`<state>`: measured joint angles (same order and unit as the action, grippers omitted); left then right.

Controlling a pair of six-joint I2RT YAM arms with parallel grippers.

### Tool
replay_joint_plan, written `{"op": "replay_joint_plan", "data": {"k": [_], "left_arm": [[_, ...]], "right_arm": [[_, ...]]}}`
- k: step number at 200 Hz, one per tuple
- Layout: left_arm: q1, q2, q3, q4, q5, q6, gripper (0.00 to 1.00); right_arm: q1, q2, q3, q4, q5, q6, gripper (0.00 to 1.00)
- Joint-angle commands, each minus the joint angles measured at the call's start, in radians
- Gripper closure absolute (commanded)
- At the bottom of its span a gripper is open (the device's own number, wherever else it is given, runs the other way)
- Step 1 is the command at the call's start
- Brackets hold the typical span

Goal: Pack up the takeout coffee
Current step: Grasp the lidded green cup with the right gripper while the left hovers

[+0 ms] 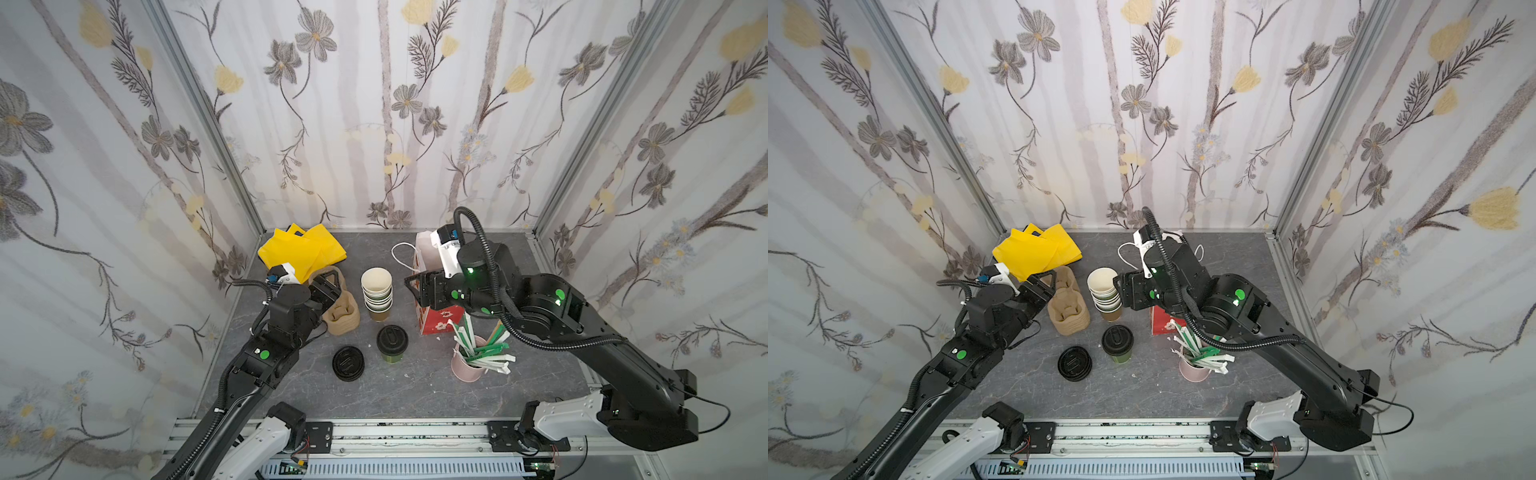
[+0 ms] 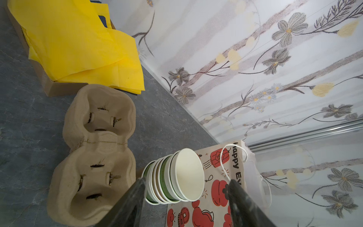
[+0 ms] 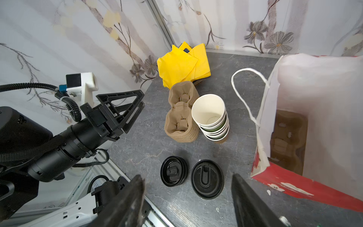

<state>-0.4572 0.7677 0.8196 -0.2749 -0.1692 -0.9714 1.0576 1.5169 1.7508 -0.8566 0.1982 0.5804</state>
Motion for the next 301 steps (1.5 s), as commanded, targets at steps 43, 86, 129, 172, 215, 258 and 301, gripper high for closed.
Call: {"op": "replay_joint_plan", "data": {"k": [43, 86, 129, 172, 215, 258, 301], "left_arm": [[0.065, -0.087, -0.134, -0.055, 0.074, -0.104, 0.33], [0.081, -0.175, -0.216, -0.103, 0.094, -0.141, 0.33], [0.084, -0.237, -0.253, -0.143, 0.083, -0.145, 0.33], [0.086, -0.266, -0.266, -0.164, 0.077, -0.147, 0.33], [0.086, -0.275, -0.254, -0.182, 0.058, -0.142, 0.33], [0.085, -0.269, -0.246, -0.186, 0.044, -0.139, 0.33], [0.086, -0.258, -0.243, -0.187, 0.039, -0.142, 0.33]], "right_arm": [[0.13, 0.185, -0.023, -0.045, 0.001, 0.199, 0.29], [0.161, 0.304, -0.019, -0.128, -0.036, 0.238, 0.23], [0.137, 0.403, 0.01, -0.22, -0.043, 0.11, 0.2], [0.102, 0.502, 0.126, -0.333, -0.061, -0.035, 0.17], [0.047, 0.57, 0.193, -0.381, -0.112, -0.152, 0.16], [0.027, 0.643, 0.251, -0.417, -0.137, -0.237, 0.15], [0.017, 0.686, 0.279, -0.438, -0.089, -0.241, 0.16]]}}
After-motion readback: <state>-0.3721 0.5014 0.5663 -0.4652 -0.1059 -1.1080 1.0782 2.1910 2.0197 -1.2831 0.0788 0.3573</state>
